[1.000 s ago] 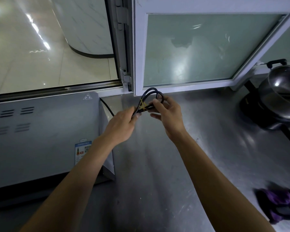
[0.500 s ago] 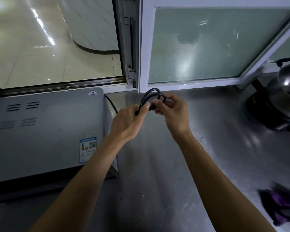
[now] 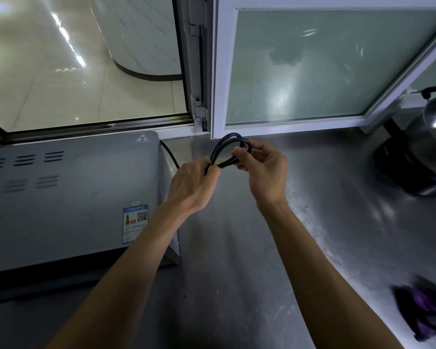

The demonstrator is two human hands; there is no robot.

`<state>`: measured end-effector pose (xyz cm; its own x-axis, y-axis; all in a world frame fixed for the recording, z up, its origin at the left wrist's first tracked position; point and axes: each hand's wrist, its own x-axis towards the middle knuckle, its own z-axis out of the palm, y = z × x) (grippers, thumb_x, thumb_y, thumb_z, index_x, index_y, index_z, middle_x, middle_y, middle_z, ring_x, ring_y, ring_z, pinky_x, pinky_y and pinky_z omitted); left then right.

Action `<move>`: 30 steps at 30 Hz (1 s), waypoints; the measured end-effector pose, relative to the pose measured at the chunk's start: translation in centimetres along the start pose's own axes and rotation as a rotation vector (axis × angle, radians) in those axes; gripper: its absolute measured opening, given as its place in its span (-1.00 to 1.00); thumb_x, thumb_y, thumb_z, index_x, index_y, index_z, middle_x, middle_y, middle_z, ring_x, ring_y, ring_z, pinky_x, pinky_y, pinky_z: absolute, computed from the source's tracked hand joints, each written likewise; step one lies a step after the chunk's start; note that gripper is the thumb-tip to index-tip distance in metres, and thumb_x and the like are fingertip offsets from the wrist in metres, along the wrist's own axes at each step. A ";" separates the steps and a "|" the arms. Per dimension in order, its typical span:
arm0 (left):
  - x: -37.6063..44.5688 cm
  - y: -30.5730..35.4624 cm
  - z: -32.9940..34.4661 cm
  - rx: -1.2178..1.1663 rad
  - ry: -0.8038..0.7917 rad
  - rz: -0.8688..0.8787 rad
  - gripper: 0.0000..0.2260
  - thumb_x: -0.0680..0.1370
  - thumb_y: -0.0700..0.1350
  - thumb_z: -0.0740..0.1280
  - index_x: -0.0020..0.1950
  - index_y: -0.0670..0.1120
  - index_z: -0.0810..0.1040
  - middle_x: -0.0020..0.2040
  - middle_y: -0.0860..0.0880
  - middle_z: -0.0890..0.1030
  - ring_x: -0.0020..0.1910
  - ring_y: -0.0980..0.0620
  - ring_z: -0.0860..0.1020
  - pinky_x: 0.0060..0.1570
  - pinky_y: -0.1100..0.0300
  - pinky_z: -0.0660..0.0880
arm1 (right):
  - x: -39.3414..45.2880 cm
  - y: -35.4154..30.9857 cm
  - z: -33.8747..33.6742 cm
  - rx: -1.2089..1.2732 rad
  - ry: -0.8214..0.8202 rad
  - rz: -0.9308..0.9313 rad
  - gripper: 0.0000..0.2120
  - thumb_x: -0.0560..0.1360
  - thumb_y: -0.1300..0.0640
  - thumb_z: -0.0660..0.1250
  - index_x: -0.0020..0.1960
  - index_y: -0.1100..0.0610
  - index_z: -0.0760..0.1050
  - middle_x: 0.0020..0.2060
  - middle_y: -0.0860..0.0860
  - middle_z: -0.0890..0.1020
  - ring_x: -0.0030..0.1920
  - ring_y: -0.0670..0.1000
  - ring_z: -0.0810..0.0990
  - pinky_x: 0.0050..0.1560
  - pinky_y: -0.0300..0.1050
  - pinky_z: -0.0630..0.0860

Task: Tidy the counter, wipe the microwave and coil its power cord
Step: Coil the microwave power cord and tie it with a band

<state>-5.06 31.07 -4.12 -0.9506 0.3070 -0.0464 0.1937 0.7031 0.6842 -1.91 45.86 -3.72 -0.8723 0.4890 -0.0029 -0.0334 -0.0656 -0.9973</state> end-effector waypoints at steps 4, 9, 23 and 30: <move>0.1 -0.3 0.0 -0.048 -0.013 0.044 -0.74 0.59 -0.03 0.11 -0.29 -0.06 0.29 -0.38 -0.03 0.42 -0.39 -0.01 0.35 -0.37 0.10 0.21 | 0.0 0.0 -0.1 0.014 0.028 0.003 -0.93 0.51 0.26 0.45 -0.02 0.17 0.64 -0.21 0.11 0.72 -0.21 0.05 0.68 -0.18 -0.19 0.59; 0.0 -0.8 0.0 -0.113 -0.050 0.132 -0.85 0.65 -0.11 0.12 0.05 -0.11 0.45 -0.40 -0.06 0.35 -0.46 0.06 0.29 -0.38 0.10 0.23 | 0.0 0.4 -0.2 0.035 0.040 0.028 -0.93 0.52 0.27 0.43 0.00 0.20 0.64 -0.20 0.16 0.71 -0.24 0.03 0.65 -0.19 -0.19 0.58; 0.5 -2.1 -0.4 -0.264 -0.129 0.225 -0.85 0.66 -0.04 0.23 0.08 0.23 0.49 -0.32 0.11 0.41 -0.36 0.09 0.36 -0.29 -0.16 0.52 | 0.4 1.3 -0.7 0.116 0.070 0.120 -0.91 0.52 0.26 0.44 0.02 0.22 0.64 -0.18 0.16 0.70 -0.21 0.04 0.66 -0.18 -0.15 0.58; 0.5 -1.7 -0.4 -0.253 -0.131 0.207 -0.95 0.65 -0.04 0.24 0.04 0.05 0.49 -0.27 0.03 0.45 -0.33 -0.05 0.39 -0.29 -0.18 0.53 | 0.4 1.2 -0.8 0.106 0.084 0.115 -0.88 0.52 0.26 0.43 0.04 0.25 0.64 -0.16 0.20 0.70 -0.20 0.03 0.65 -0.18 -0.17 0.57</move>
<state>-5.91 29.77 -5.02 -0.8550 0.5178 0.0300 0.2969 0.4411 0.8469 -1.91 46.67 -5.02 -0.8298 0.5433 -0.1273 0.0092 -0.2148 -0.9766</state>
